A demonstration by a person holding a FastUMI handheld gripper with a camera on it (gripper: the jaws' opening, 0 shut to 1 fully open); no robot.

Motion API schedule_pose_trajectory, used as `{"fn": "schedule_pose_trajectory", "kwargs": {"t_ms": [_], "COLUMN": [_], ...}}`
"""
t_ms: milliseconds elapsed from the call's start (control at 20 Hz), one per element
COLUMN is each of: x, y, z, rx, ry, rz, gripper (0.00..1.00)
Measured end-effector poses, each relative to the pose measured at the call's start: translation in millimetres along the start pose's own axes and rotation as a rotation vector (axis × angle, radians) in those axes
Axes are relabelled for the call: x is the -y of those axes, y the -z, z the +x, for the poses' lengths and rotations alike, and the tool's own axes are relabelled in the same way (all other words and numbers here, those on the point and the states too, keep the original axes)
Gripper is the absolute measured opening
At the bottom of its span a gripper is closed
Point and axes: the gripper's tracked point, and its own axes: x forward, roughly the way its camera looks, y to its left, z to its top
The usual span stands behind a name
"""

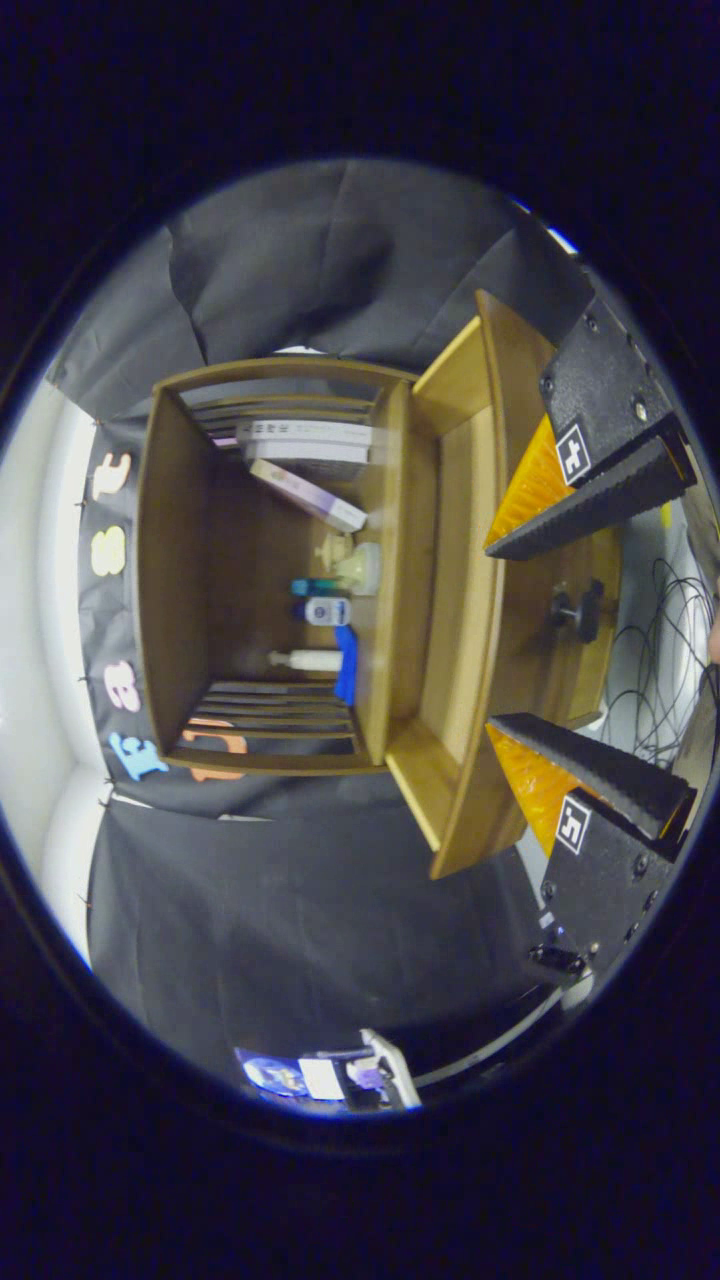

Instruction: Pull open the drawer, take out the items inside it, and place them on the countertop above the cabinet.

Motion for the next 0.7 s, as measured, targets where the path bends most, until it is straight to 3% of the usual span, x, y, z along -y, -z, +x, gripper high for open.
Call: {"fn": "schedule_pose_trajectory", "kwargs": {"t_ms": [250,450,700], "x": [13.7,19.7,18.4], "y": [45.8,49.5,51.9], "z": [35.6,55.4,62.5], "rx": [-0.086,-0.072,-0.050], "ry": [0.075,0.141,0.229], "rz": [0.066,0.106,0.065], "gripper": [0.98,0.98,0.97]}}
